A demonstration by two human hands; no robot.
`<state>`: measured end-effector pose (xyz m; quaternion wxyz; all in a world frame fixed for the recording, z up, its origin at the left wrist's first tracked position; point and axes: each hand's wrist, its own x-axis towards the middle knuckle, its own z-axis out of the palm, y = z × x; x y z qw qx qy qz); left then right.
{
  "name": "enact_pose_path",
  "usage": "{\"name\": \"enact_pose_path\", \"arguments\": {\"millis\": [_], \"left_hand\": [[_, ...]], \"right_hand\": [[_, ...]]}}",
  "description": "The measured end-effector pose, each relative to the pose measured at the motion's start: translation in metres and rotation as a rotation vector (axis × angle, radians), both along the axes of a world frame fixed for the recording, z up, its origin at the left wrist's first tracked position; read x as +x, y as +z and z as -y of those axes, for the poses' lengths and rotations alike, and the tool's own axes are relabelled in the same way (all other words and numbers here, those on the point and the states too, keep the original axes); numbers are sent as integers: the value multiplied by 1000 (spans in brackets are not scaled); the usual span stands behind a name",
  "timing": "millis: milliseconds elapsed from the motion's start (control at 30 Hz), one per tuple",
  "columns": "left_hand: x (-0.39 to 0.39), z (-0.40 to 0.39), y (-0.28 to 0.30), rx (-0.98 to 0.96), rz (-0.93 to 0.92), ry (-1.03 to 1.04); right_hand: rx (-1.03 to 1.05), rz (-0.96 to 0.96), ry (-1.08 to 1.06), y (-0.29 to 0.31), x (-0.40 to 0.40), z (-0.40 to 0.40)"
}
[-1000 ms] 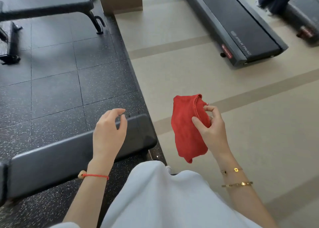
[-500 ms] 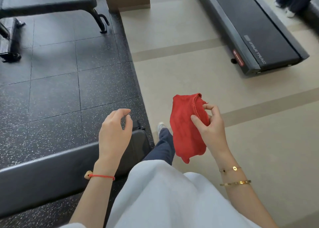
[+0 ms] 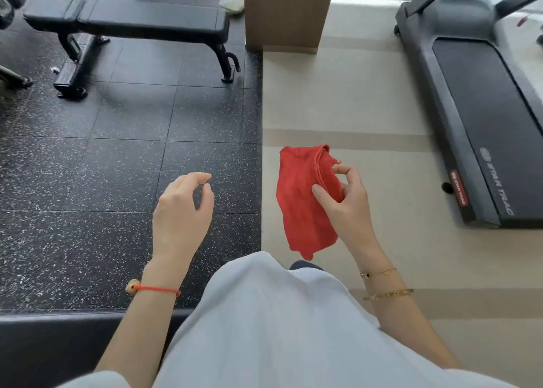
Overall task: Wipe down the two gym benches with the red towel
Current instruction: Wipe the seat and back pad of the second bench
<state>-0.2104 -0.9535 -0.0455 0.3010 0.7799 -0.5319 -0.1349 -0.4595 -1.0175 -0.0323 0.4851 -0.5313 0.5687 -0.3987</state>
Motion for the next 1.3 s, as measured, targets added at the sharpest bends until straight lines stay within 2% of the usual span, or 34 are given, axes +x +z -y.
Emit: {"name": "enact_pose_path", "arguments": {"millis": [333, 733, 1033, 1300], "left_hand": [[70, 121, 0, 29, 29, 240], [206, 345, 24, -36, 50, 412], [311, 464, 24, -40, 51, 482], [444, 595, 16, -47, 45, 406]], "right_hand": [[30, 55, 241, -10, 94, 179], [-41, 67, 385, 11, 247, 446], [15, 92, 515, 3, 372, 568], [-8, 49, 446, -12, 497, 682]]}}
